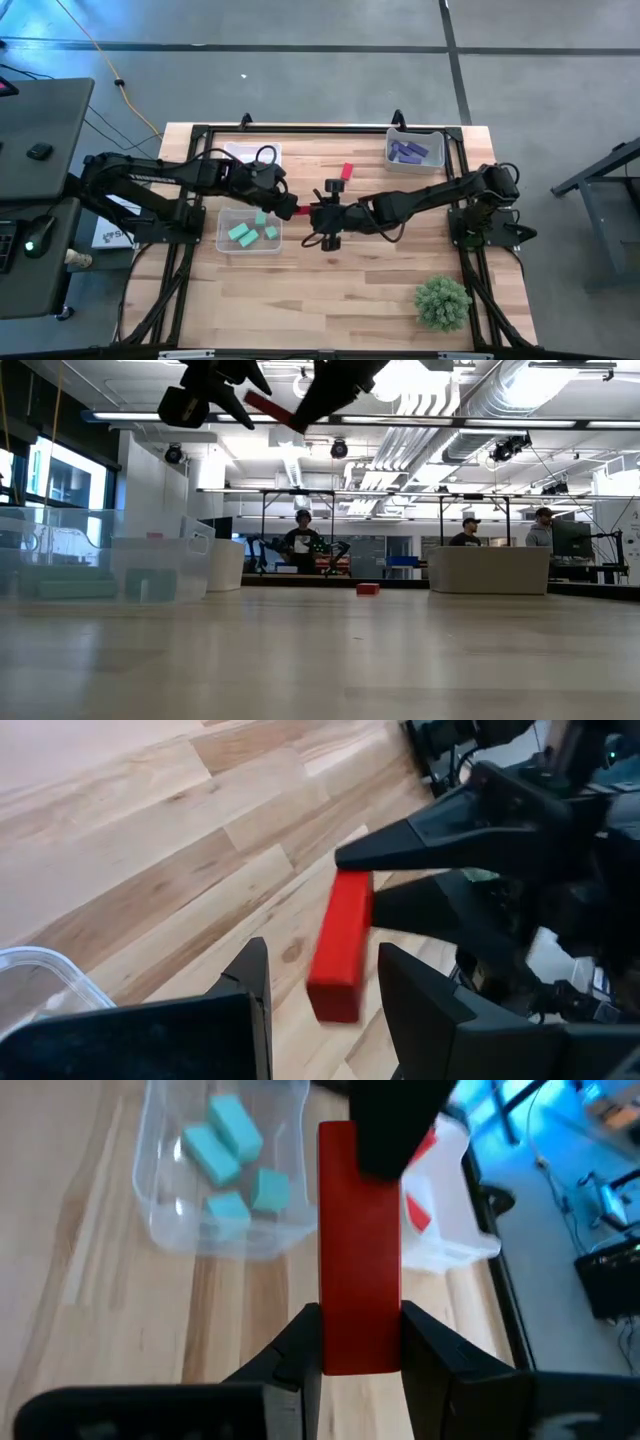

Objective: Sort & place blocks by color
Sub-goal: Put the red block into the white bin

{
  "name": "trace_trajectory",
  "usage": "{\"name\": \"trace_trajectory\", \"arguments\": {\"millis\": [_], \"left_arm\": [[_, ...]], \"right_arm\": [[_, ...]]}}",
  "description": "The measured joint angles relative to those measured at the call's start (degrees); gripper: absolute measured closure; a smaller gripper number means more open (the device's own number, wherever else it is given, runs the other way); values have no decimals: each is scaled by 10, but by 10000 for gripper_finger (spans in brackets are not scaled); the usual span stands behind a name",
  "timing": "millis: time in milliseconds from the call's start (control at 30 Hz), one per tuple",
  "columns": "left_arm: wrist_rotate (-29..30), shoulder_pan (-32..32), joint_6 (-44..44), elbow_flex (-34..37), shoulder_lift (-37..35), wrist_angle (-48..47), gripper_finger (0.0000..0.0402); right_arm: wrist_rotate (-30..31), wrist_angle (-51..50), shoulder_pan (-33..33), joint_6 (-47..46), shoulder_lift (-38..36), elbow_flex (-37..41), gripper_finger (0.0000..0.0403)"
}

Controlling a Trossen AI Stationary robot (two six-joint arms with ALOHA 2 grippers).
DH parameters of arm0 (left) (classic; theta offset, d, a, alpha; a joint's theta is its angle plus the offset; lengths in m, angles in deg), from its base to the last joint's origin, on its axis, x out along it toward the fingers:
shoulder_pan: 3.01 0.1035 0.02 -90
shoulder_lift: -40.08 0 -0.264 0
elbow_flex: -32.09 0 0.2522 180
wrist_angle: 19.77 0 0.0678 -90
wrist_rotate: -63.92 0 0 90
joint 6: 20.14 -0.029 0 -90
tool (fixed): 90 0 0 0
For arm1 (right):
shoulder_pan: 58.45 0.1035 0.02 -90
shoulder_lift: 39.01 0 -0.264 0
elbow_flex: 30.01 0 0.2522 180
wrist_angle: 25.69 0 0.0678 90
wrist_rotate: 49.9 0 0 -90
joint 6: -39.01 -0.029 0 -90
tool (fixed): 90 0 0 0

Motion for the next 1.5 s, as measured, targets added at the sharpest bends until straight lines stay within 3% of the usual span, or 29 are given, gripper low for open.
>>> {"name": "trace_trajectory", "arguments": {"millis": [533,1133,1500], "left_arm": [[-47,34,-38,0,0,23,300],[-45,38,-31,0,0,43,301],[-36,38,-39,0,0,44,381]], "right_arm": [[1,86,-25,-14,-3,0,325],[3,86,-27,-14,-3,0,325],[5,86,-27,-14,-3,0,325]]}}
